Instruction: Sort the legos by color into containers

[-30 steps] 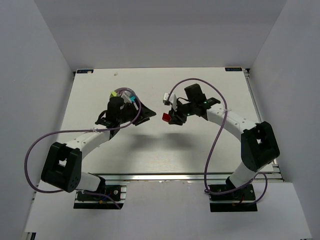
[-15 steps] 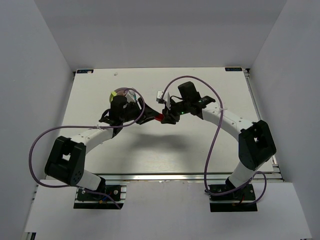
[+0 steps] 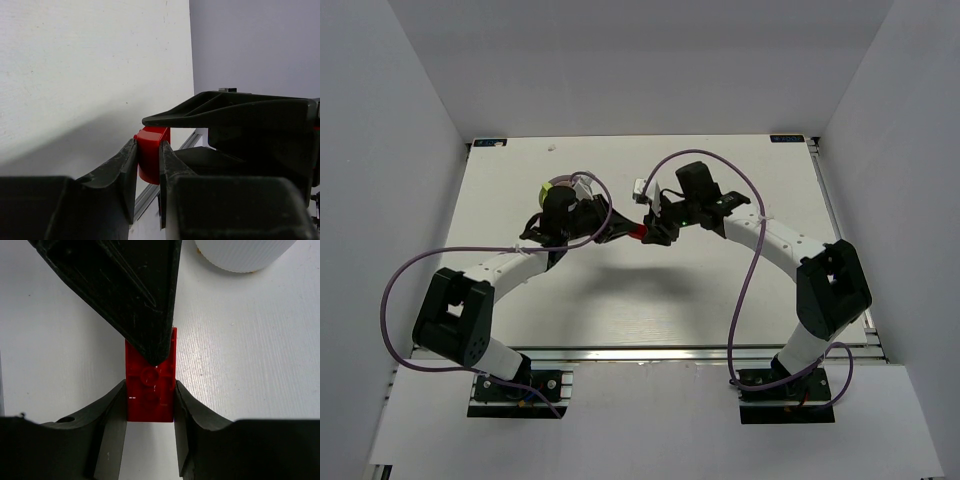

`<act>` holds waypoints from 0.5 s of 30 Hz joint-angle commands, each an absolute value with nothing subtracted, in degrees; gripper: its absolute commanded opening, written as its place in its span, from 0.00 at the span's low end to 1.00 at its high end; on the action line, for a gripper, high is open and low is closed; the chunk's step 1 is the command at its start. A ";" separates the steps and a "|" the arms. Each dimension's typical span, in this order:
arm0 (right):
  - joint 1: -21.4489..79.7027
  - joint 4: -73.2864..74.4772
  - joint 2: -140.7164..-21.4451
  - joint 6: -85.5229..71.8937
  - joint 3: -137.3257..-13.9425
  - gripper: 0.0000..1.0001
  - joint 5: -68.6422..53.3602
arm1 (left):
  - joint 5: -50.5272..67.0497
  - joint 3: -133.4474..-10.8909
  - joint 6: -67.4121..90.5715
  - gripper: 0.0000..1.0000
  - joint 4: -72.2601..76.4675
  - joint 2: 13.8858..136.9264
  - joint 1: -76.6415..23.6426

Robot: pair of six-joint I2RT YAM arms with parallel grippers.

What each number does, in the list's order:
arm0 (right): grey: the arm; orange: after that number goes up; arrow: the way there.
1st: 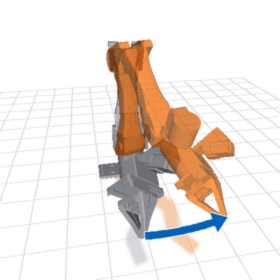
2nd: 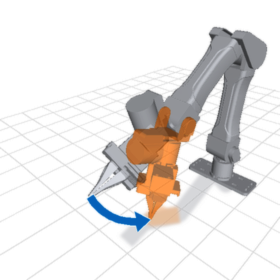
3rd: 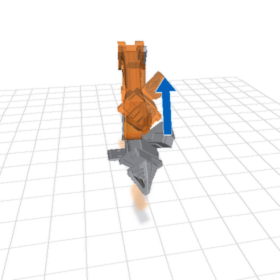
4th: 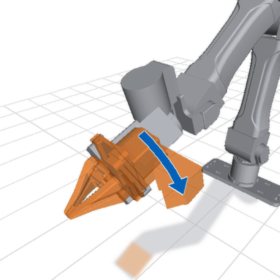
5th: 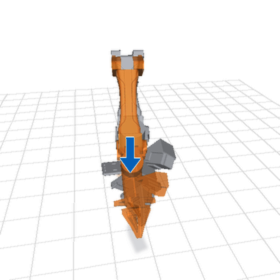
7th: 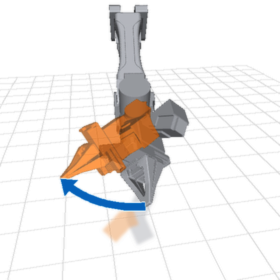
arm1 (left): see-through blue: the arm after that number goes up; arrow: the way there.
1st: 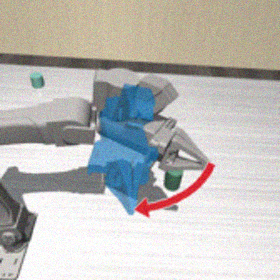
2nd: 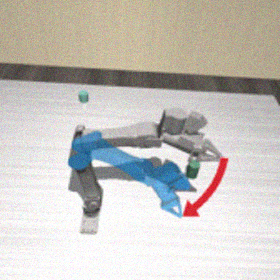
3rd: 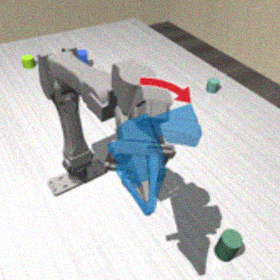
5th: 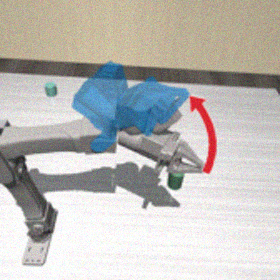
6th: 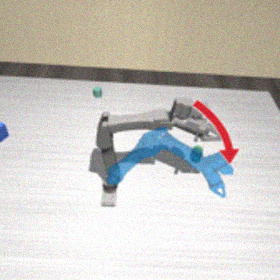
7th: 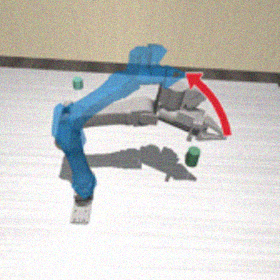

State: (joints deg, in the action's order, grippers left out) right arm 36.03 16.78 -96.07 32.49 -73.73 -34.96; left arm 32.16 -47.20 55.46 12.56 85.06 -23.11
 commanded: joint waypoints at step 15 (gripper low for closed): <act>36.21 8.18 -92.99 30.94 -71.90 0.89 -33.14 | 21.38 -67.83 37.28 0.03 -22.70 83.49 -20.84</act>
